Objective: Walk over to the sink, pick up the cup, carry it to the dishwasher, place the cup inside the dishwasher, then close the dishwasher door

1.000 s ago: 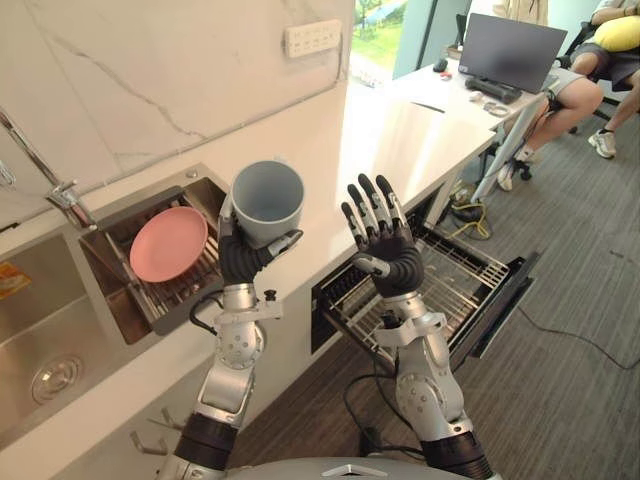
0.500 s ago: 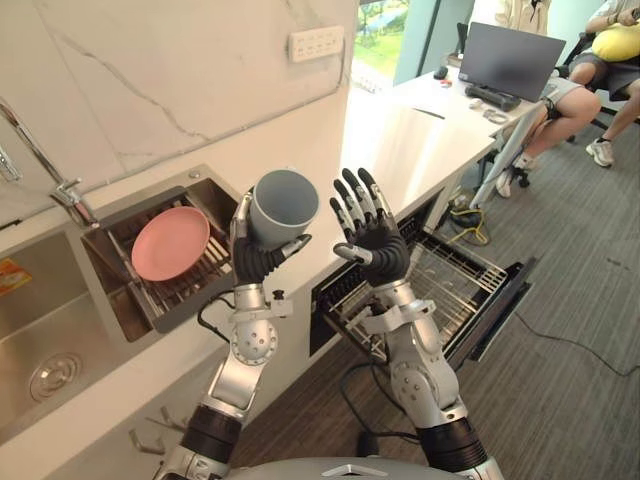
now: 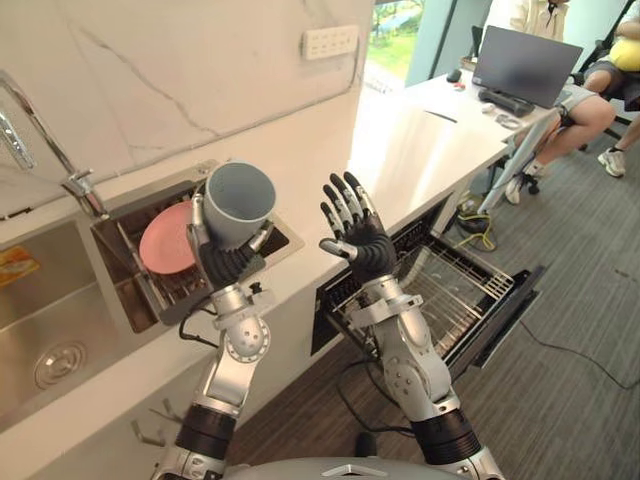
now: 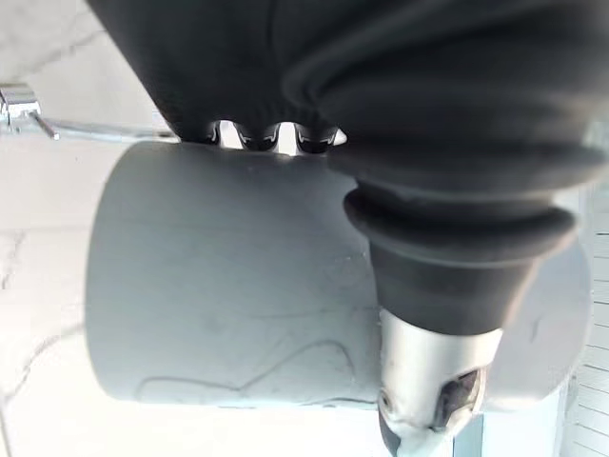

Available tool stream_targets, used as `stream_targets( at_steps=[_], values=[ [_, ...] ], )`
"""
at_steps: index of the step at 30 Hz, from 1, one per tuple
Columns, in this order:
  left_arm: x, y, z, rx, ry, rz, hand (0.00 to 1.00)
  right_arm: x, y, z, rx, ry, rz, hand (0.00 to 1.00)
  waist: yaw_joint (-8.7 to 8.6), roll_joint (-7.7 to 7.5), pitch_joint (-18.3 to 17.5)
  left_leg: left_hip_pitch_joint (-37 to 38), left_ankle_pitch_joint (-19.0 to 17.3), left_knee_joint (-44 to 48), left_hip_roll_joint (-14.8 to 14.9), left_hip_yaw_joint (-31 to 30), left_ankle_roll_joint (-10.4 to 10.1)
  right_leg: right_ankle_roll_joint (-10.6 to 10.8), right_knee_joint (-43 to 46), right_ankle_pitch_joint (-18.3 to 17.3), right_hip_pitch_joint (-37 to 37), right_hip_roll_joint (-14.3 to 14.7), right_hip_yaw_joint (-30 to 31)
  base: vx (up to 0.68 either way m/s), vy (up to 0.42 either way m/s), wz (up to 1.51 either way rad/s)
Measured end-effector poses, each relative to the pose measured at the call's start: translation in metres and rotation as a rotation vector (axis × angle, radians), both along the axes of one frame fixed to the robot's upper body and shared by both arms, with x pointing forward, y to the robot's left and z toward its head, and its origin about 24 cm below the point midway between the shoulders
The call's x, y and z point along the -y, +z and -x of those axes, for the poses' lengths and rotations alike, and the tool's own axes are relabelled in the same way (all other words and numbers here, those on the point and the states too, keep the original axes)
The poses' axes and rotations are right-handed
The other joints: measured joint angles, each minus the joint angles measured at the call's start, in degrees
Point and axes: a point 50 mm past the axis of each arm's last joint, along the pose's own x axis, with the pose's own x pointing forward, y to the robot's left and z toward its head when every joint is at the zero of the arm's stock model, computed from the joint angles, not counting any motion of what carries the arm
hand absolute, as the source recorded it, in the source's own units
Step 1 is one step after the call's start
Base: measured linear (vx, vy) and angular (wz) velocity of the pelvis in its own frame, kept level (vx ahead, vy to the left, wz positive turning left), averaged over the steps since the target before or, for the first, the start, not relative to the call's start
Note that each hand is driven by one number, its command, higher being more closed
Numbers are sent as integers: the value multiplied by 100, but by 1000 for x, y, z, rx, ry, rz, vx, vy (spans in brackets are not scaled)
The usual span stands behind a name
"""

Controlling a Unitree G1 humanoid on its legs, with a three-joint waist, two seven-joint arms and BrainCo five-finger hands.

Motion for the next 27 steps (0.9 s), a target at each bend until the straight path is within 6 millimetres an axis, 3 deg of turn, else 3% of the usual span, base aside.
stream_targets(
  at_steps=[15, 27],
  values=[
    [-6, 10, 7, 79, 88, -37, 100, -10, 6, -7, 18, 36, 29, 0, 15, -53, 41, -4, -11, -1, -19, -121, 1, 0, 0, -31, 36, -7, -59, -7, -2, 2],
    [11, 12, 7, 74, -13, -90, 100, -23, 10, -9, 25, 107, 65, 0, 23, -43, 69, -3, -11, 1, -20, -140, 1, 0, 2, -31, 53, -8, -75, 0, 0, 0]
  ],
)
